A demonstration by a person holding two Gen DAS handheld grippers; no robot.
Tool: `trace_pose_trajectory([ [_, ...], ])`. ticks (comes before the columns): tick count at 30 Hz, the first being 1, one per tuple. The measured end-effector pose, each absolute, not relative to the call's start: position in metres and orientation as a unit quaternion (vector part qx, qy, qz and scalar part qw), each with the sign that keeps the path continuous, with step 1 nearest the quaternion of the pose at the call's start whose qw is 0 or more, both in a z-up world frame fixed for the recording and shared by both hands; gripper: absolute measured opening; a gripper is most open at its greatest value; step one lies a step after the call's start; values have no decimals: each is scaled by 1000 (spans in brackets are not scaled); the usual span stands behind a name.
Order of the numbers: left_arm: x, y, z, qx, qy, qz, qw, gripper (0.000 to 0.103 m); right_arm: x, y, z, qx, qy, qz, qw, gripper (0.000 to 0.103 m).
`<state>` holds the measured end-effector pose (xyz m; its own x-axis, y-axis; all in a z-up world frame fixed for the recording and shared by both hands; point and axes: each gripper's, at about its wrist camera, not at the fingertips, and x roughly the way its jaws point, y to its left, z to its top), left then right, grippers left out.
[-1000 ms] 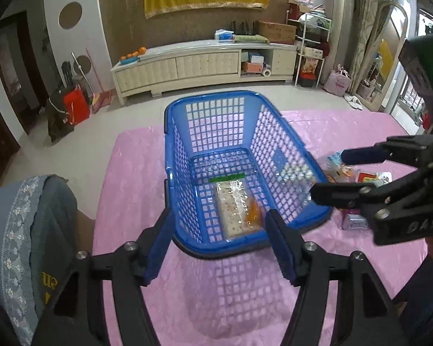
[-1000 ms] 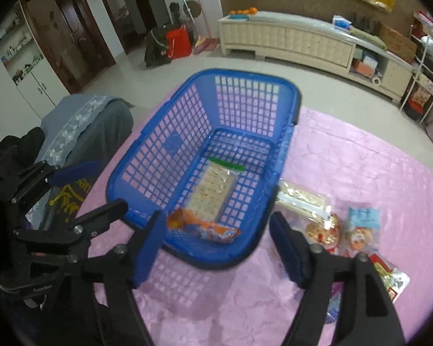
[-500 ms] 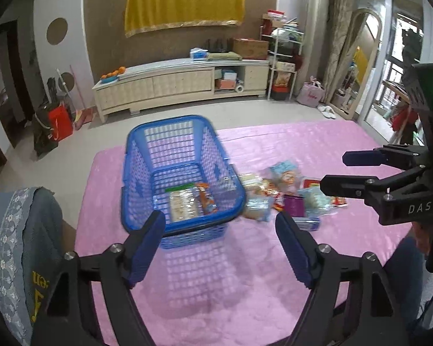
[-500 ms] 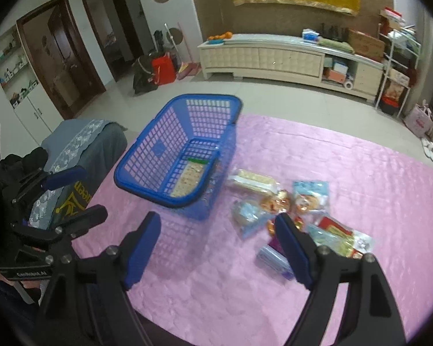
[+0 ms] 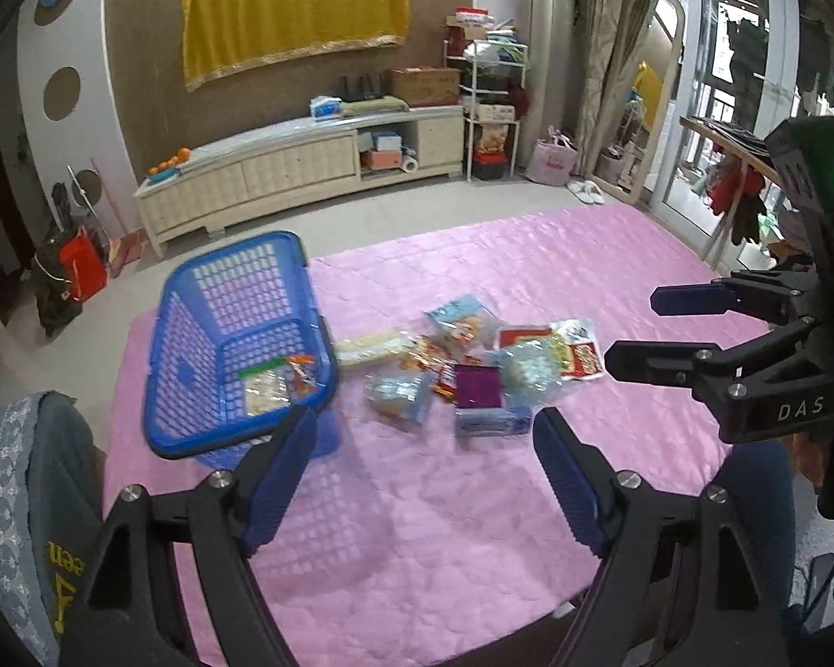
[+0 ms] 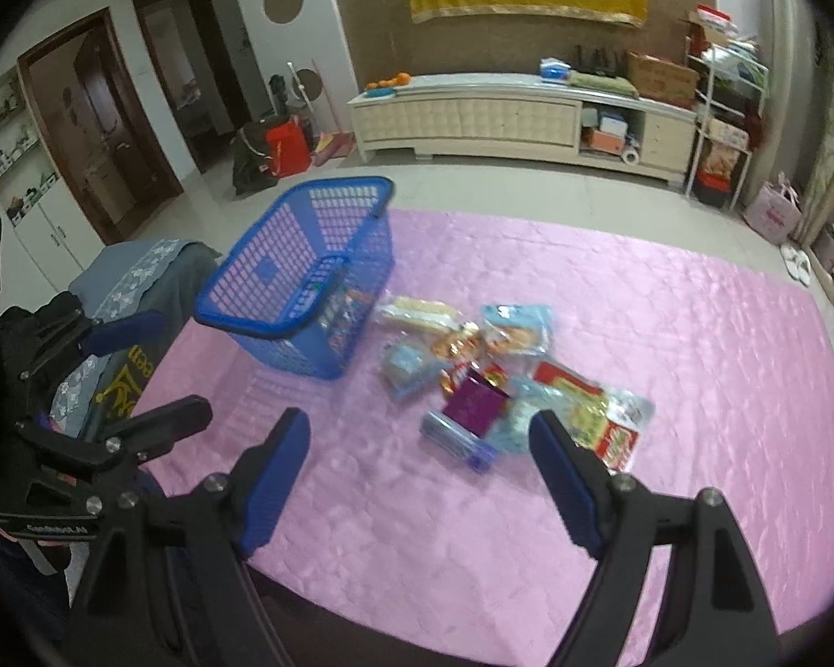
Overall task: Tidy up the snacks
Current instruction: 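Move both tools back over the snack pile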
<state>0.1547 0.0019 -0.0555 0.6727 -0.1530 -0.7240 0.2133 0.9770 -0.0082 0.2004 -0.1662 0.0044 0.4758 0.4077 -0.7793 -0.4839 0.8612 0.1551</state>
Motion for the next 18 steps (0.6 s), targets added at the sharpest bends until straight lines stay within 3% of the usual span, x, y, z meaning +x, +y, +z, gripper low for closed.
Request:
trace_pose_trajectory([
  [18, 201, -56, -103, 32, 449, -111, 886, 79, 238, -244, -58, -4, 504, 194, 842, 84],
])
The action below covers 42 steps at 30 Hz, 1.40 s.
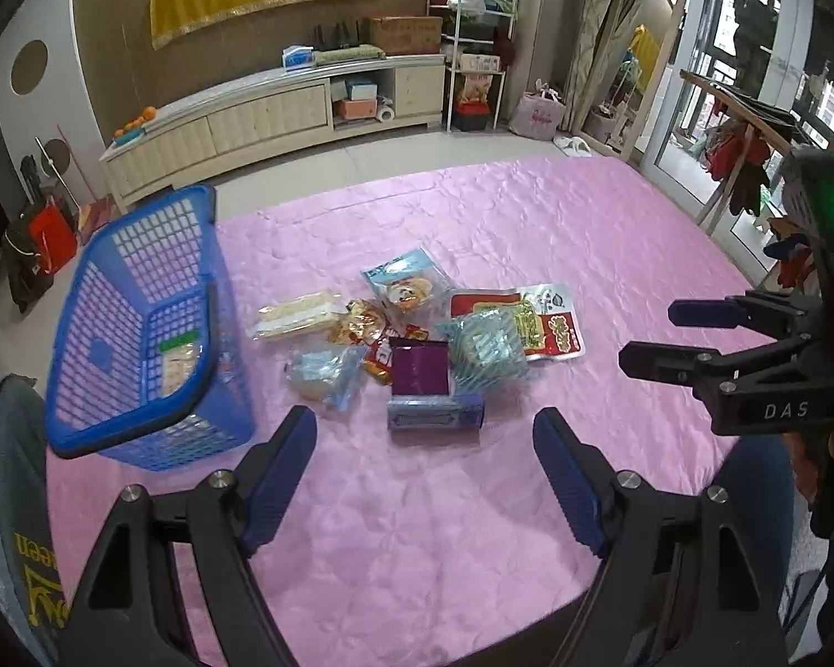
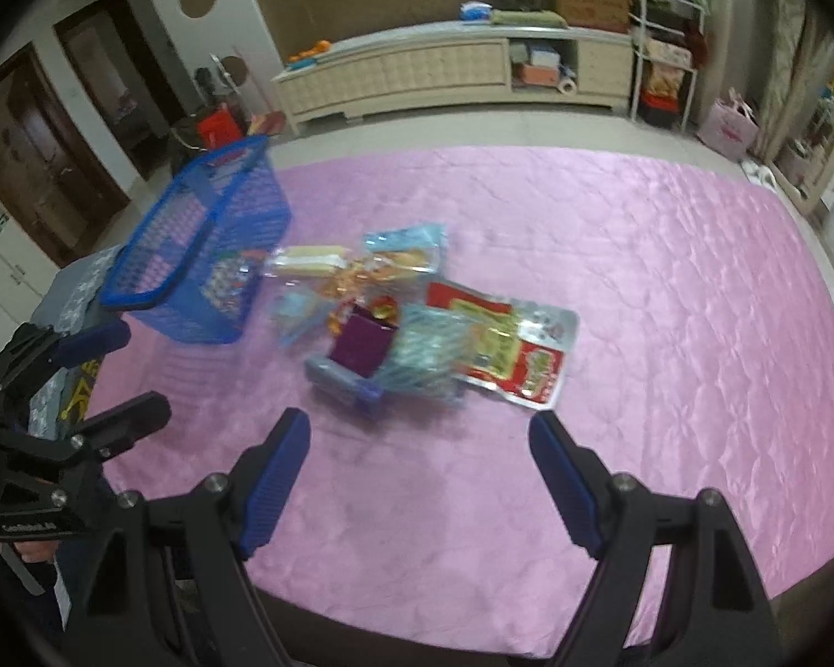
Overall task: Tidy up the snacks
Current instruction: 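Move both tools back over the snack pile, then grasp the blue striped bag with the left tool and lift it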
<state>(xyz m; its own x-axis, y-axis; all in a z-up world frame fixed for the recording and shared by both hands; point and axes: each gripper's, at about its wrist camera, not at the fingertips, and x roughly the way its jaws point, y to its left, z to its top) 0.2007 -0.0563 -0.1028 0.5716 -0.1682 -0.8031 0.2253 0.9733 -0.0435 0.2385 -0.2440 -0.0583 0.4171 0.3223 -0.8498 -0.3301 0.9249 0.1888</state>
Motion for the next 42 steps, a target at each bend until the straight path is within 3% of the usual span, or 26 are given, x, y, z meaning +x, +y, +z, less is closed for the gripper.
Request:
trace_pose_trajectory([
  [18, 310, -128, -180, 0, 545, -108, 832, 79, 327, -292, -102, 14, 513, 163, 842, 84],
  [32, 338, -161, -216, 35, 577, -93, 811, 79, 349, -307, -136, 35, 532, 172, 829, 84],
  [36, 337, -167, -218, 53, 578, -93, 809, 64, 350, -314, -142, 47, 539, 164, 825, 84],
  [42, 337, -169, -227, 52, 578, -95, 809, 61, 352, -312, -137, 35, 534, 154, 831, 84],
])
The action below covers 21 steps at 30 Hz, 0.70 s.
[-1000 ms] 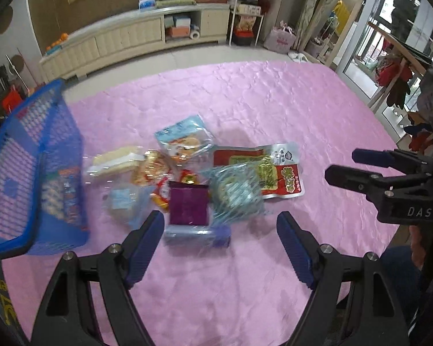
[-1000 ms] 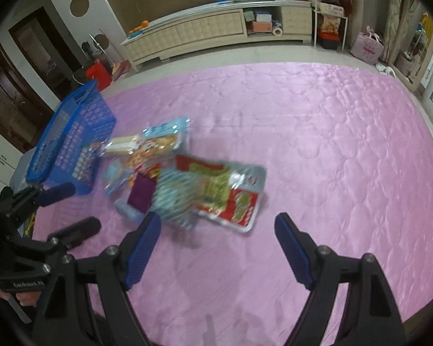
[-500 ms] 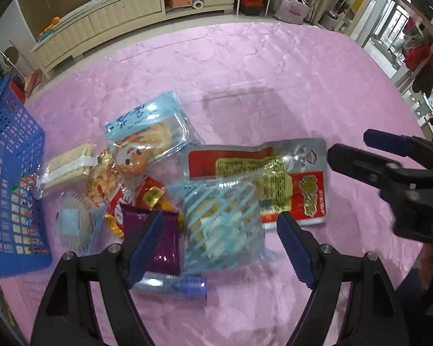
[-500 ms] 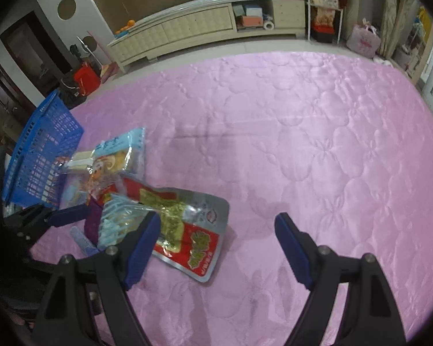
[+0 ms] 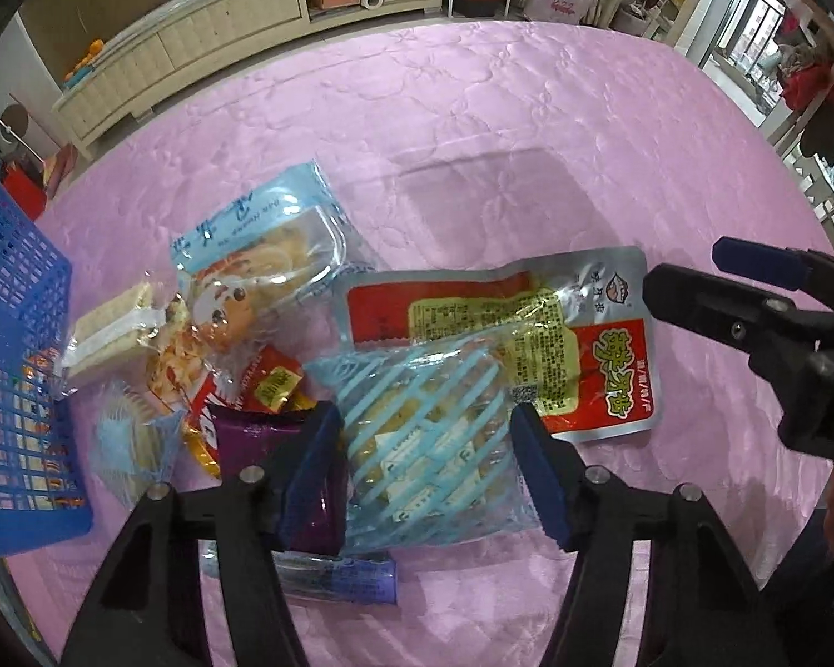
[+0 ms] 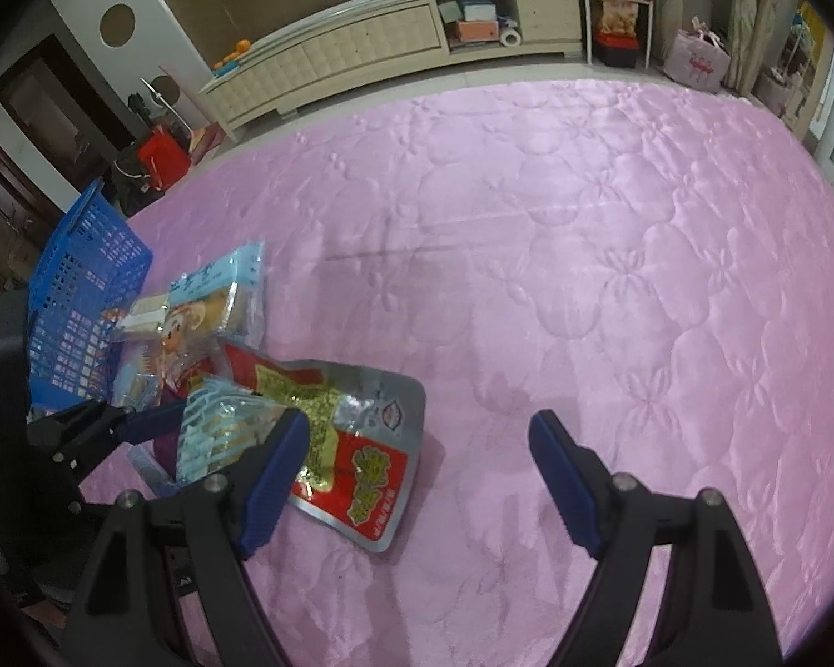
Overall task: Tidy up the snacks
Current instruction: 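Grasp the blue striped bag with the left tool and lift it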
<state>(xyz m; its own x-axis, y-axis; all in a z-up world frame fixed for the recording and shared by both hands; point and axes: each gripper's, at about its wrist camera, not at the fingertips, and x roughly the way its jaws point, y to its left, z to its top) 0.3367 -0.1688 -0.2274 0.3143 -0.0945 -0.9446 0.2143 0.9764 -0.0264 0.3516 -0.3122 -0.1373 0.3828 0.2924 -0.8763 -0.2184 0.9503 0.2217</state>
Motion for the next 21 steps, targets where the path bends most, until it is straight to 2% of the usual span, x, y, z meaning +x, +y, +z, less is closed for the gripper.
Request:
trace_pose_trajectory([
  [1, 336, -169, -230, 49, 577, -96, 809, 60, 352, -311, -138, 33, 535, 155, 830, 84],
  [2, 337, -167, -230, 43, 576, -99, 810, 55, 352, -310, -138, 35, 537, 157, 828, 84],
  [5, 340, -157, -229, 31, 574, -102, 812, 53, 353, -307, -139, 46, 541, 165, 823, 84],
  [14, 318, -124, -182, 13, 535, -104, 839, 52, 352, -284, -117, 63, 543, 191, 815, 84],
  [21, 303, -72, -134, 6, 502, -75, 862, 52, 358, -247, -79, 24, 522, 195, 830, 84],
])
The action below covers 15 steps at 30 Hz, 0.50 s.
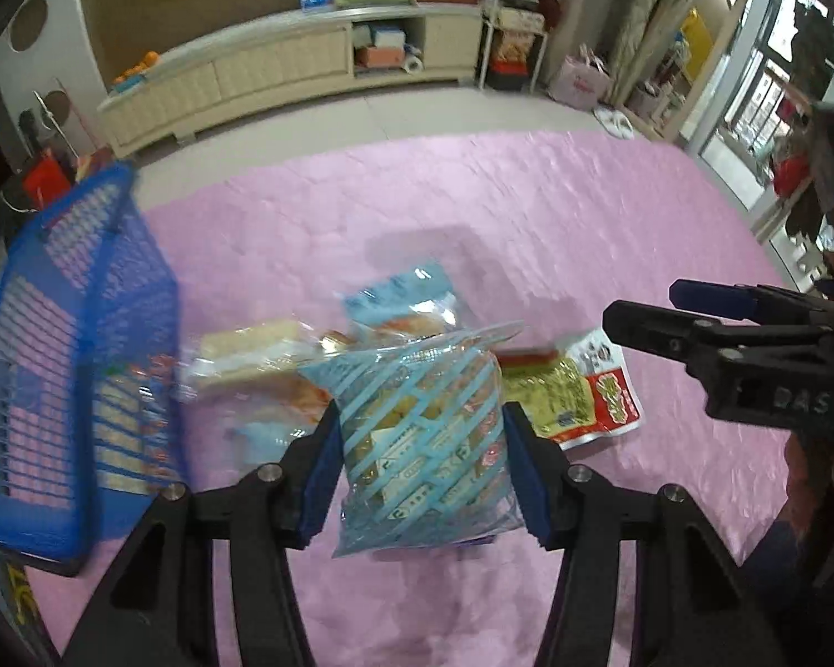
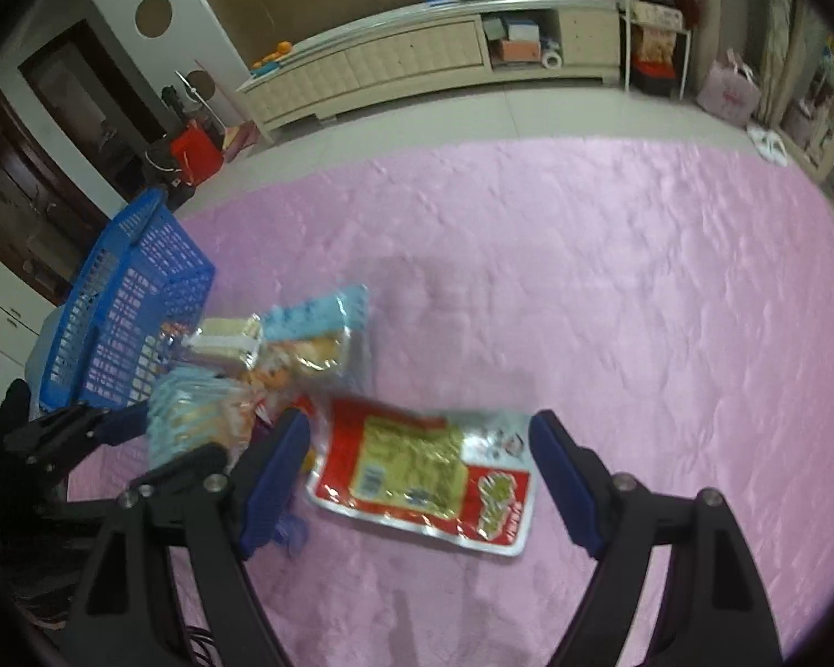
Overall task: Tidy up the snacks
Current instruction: 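Grasp the blue striped bag with the left tool and lift it, then lower the blue striped bag into the basket and open the left tool while right grasps the light-blue cake pack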
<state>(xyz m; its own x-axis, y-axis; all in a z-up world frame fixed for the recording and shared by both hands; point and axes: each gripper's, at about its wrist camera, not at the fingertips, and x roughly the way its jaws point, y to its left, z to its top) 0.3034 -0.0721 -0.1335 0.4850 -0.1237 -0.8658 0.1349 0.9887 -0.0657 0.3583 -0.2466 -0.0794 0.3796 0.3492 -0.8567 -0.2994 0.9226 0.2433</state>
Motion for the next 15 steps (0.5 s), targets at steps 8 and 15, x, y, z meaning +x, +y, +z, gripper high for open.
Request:
trace_pose_trajectory([
  [8, 286, -11, -86, -11, 454, -49, 889, 52, 377, -193, -86, -32, 541, 229, 808, 84],
  [15, 276, 37, -80, -11, 450, -5, 893, 52, 397, -158, -119, -2, 588, 237, 774, 84],
])
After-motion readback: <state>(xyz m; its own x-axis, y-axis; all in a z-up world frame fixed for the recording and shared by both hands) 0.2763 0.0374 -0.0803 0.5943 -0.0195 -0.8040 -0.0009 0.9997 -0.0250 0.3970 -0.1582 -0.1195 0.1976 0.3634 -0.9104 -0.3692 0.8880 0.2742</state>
